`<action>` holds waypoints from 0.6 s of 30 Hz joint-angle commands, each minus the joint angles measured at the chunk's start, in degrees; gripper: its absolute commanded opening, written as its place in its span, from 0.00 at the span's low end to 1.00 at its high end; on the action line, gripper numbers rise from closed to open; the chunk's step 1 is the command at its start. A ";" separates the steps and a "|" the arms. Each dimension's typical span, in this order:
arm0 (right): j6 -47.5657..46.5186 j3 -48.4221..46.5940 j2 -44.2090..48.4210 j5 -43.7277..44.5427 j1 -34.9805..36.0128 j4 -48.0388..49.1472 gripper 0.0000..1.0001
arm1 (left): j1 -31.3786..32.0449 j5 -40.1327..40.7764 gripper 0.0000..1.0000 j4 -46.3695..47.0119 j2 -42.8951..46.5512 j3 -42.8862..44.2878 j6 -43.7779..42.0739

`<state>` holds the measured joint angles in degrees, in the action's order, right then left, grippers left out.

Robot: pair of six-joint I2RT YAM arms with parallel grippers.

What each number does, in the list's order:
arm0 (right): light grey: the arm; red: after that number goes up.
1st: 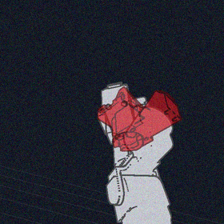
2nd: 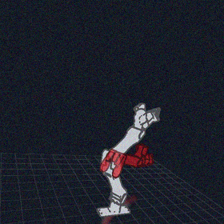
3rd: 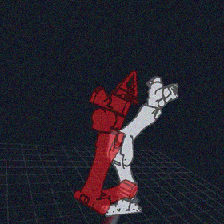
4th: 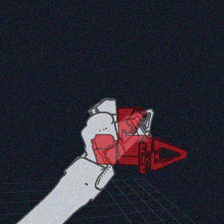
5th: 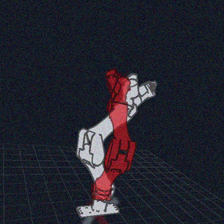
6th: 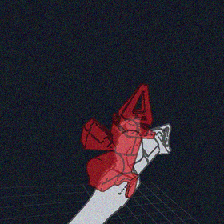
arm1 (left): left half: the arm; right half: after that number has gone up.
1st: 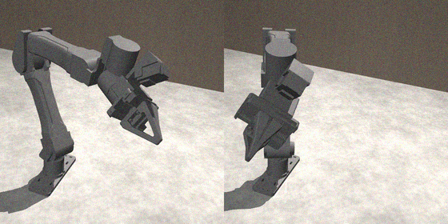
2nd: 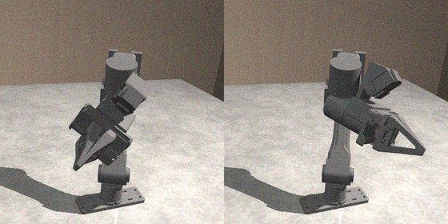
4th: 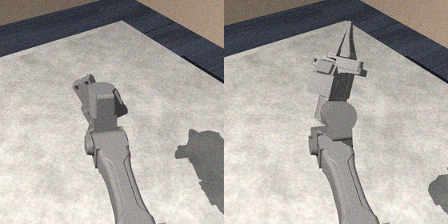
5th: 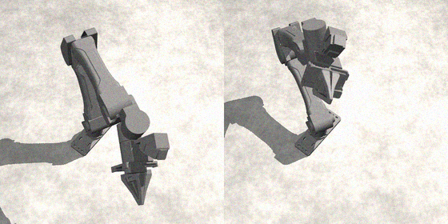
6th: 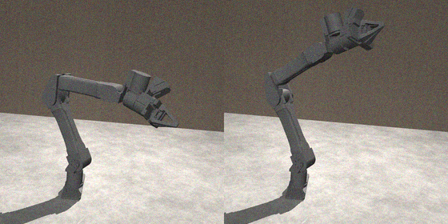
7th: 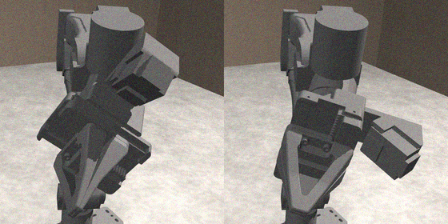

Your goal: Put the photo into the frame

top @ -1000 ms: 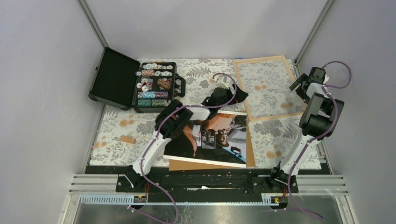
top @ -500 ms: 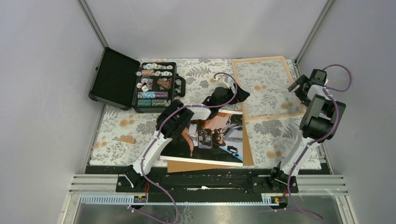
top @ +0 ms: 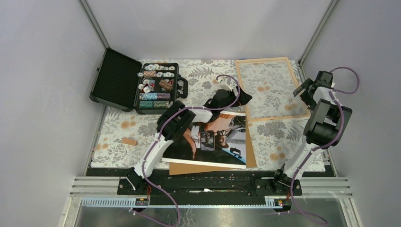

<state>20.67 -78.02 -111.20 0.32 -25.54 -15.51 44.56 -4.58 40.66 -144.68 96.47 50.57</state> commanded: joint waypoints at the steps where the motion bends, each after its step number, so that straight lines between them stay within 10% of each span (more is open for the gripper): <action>1: -1.94 -1.40 6.10 6.92 0.14 -4.02 1.00 | -1.04 2.75 0.96 4.39 7.64 -5.90 -5.46; 18: -5.47 -7.50 3.62 4.31 27.21 -8.22 0.90 | -6.29 6.40 0.97 13.52 15.48 -18.61 -4.81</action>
<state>17.39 -81.45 -105.41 6.72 -3.77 -21.32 37.85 -0.34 50.96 -131.33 76.99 44.91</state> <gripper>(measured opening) 0.925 0.975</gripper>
